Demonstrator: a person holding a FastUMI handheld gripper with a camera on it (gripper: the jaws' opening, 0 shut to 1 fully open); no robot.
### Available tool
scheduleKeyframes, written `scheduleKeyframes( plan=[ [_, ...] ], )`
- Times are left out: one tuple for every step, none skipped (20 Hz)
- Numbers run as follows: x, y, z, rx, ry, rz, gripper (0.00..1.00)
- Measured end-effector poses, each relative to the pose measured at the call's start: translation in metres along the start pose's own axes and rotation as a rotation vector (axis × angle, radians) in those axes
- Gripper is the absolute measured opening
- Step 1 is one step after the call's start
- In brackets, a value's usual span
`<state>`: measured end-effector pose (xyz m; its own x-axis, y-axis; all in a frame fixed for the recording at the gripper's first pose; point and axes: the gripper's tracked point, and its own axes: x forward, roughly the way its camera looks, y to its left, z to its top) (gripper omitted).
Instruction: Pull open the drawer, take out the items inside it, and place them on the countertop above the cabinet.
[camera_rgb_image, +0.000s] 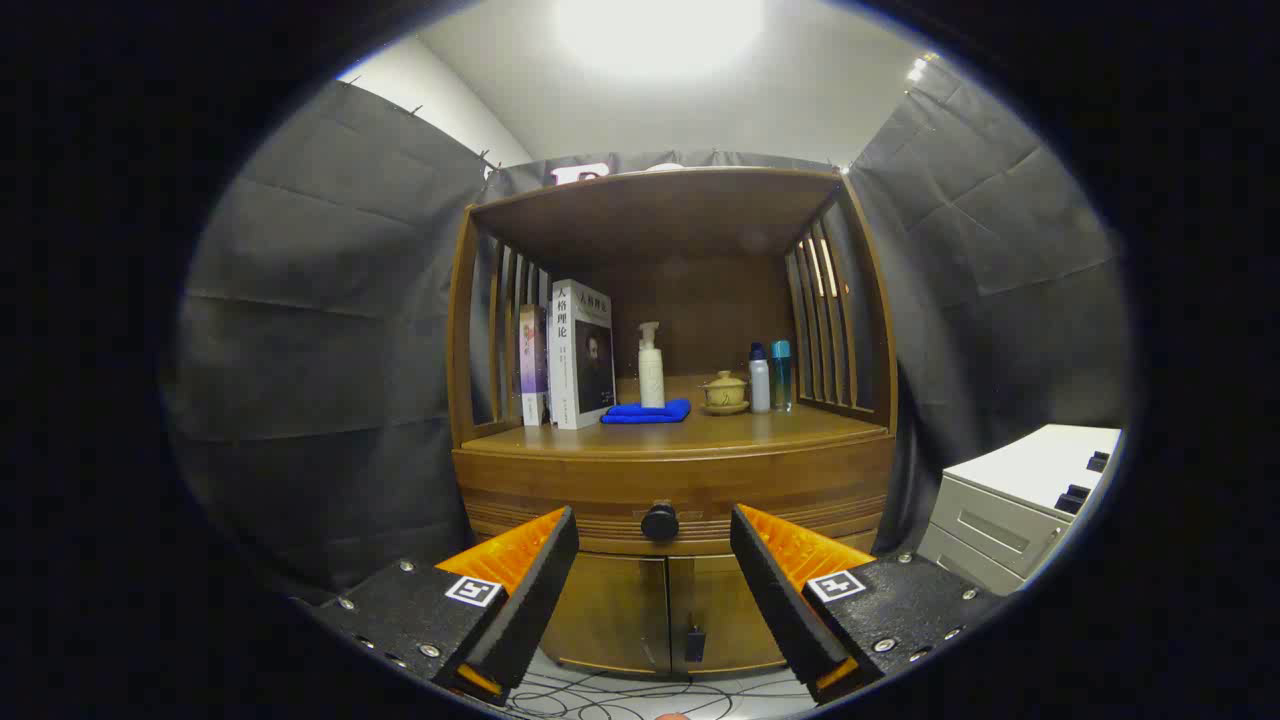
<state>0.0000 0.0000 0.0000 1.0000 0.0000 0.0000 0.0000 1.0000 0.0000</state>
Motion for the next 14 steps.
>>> scheduleKeyframes(
  plan=[
    [-0.0007, 0.0019, 0.0024, 0.001, -0.008, 0.007, 0.95],
    [-0.0015, 0.0021, 0.003, -0.001, -0.014, 0.007, 0.95],
    [-0.0013, 0.0026, 0.0022, 0.0, -0.012, 0.012, 0.95],
    [-0.0013, 0.003, -0.0015, 0.002, -0.004, 0.016, 0.95],
    [-0.0007, 0.0027, -0.0022, 0.001, 0.001, 0.016, 0.95],
    [-0.001, 0.0023, -0.0008, -0.002, 0.002, 0.016, 0.95],
    [0.0, 0.0026, 0.0007, -0.003, 0.003, 0.019, 0.95],
    [-0.0002, 0.0029, -0.0001, -0.001, 0.004, 0.021, 0.95],
    [0.0008, 0.0036, 0.0012, 0.004, 0.005, 0.024, 0.95],
    [0.001, 0.0051, 0.0011, 0.009, 0.007, 0.028, 0.95],
    [0.0021, 0.0064, 0.0013, 0.012, 0.008, 0.031, 0.95],
    [0.0026, 0.0071, 0.0016, 0.012, 0.01, 0.035, 0.95],
    [0.0038, 0.0076, 0.0029, 0.01, 0.011, 0.037, 0.95],
    [0.0049, 0.007, 0.0036, 0.007, 0.012, 0.037, 0.95]
  ],
)
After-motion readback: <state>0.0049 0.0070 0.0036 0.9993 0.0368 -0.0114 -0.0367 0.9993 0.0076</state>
